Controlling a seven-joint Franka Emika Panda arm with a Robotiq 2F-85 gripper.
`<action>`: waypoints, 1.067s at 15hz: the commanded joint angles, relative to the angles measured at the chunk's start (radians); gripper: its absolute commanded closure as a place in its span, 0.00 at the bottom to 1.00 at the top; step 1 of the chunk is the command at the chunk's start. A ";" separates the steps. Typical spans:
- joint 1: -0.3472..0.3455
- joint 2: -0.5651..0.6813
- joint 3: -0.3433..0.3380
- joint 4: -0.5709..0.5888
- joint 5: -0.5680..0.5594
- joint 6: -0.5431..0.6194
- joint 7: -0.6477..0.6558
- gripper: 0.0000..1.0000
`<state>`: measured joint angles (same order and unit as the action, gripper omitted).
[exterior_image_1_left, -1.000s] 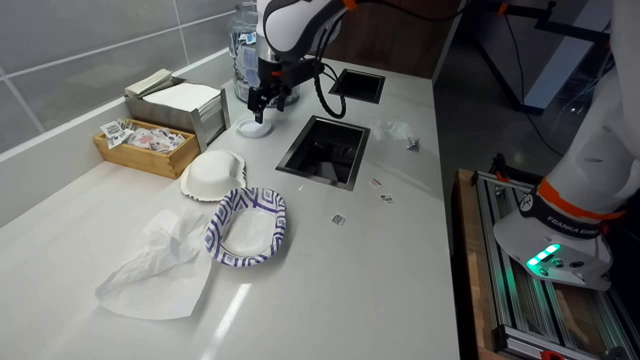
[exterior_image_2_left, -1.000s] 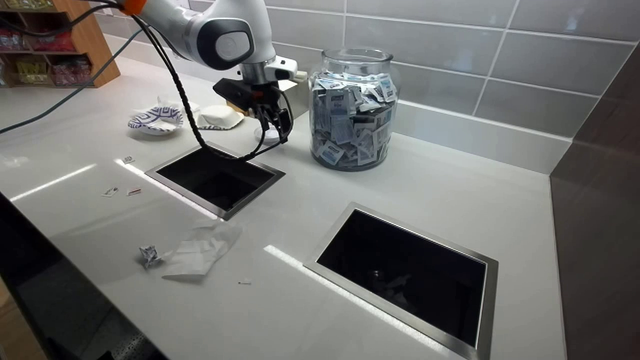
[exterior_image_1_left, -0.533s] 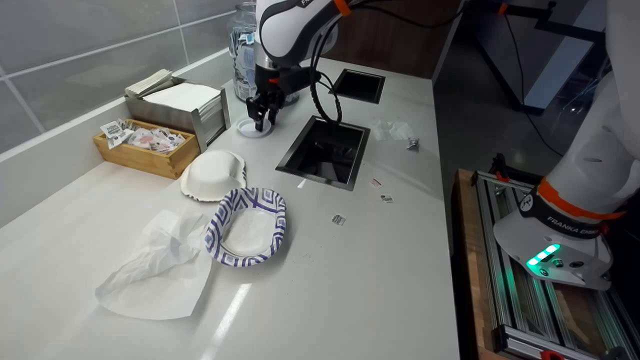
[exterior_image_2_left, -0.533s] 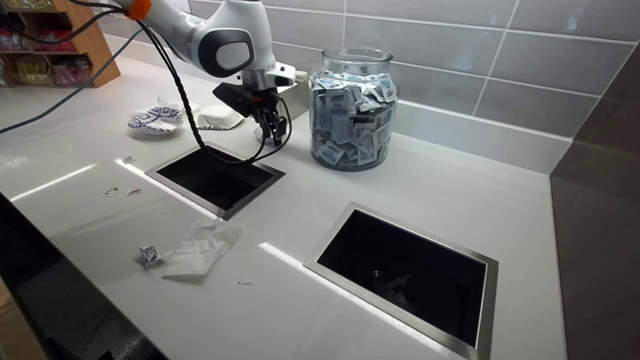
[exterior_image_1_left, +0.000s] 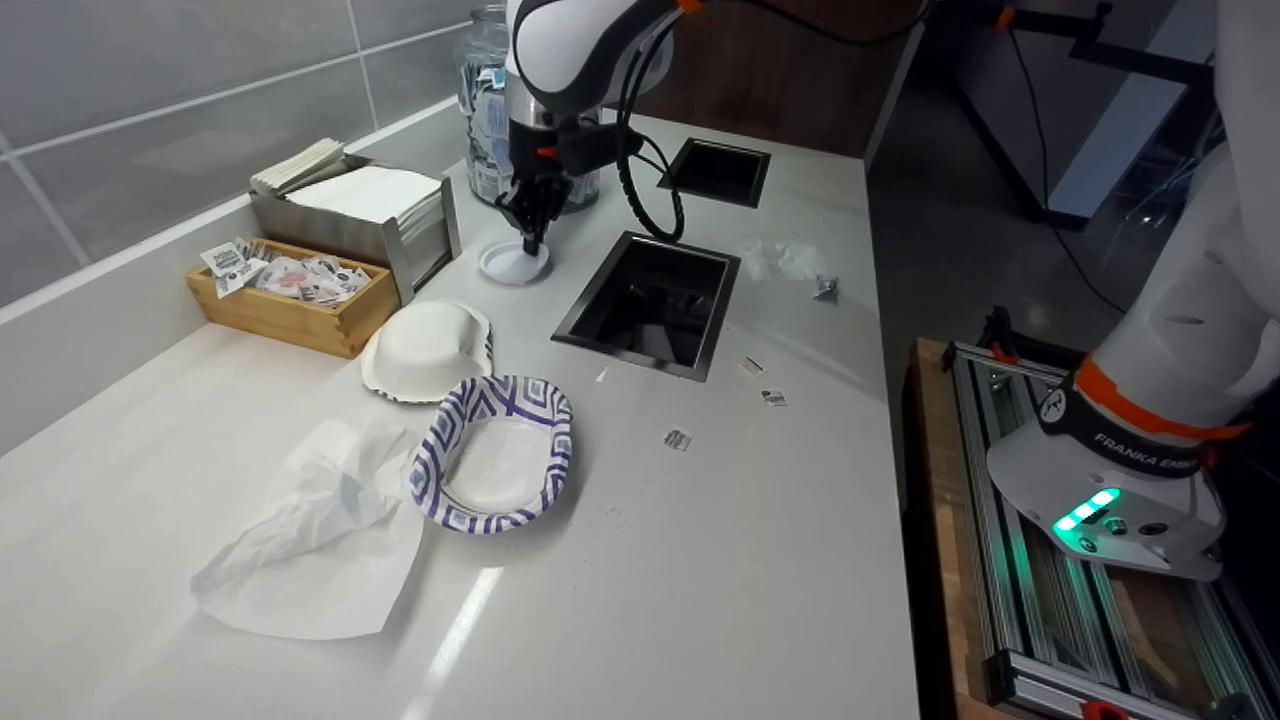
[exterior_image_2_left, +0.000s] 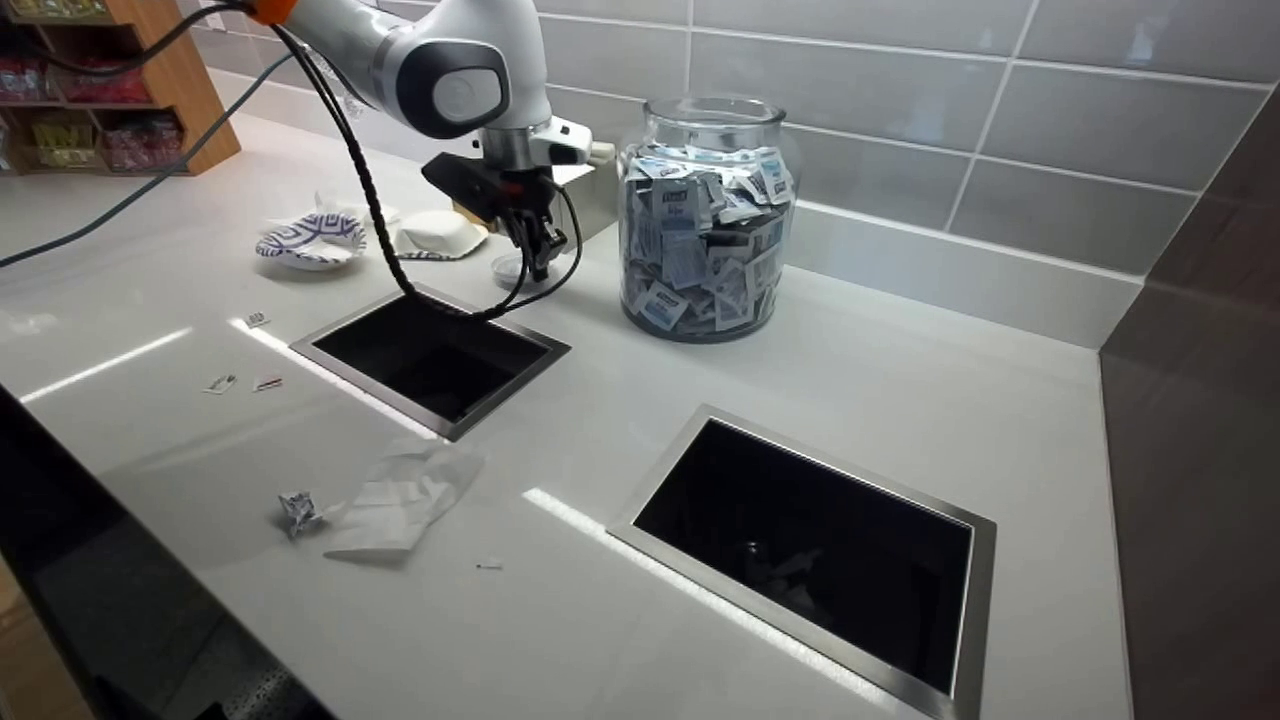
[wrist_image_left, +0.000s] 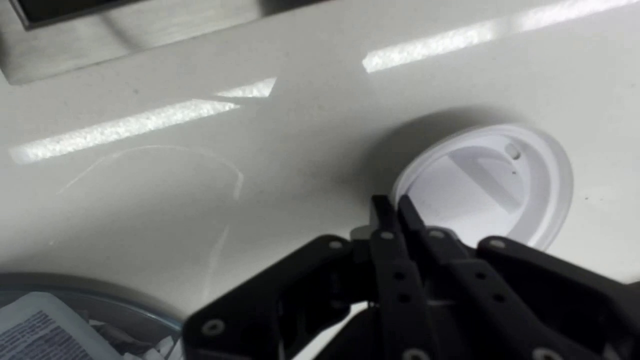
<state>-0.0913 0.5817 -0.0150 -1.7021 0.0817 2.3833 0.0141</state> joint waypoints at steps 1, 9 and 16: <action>0.031 -0.054 -0.024 0.015 -0.032 -0.171 0.042 0.99; 0.211 -0.051 -0.158 0.033 -0.499 -0.200 0.312 0.99; 0.279 0.015 -0.181 0.035 -0.751 -0.190 0.463 0.99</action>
<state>0.1560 0.5640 -0.1745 -1.6640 -0.5907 2.1765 0.4143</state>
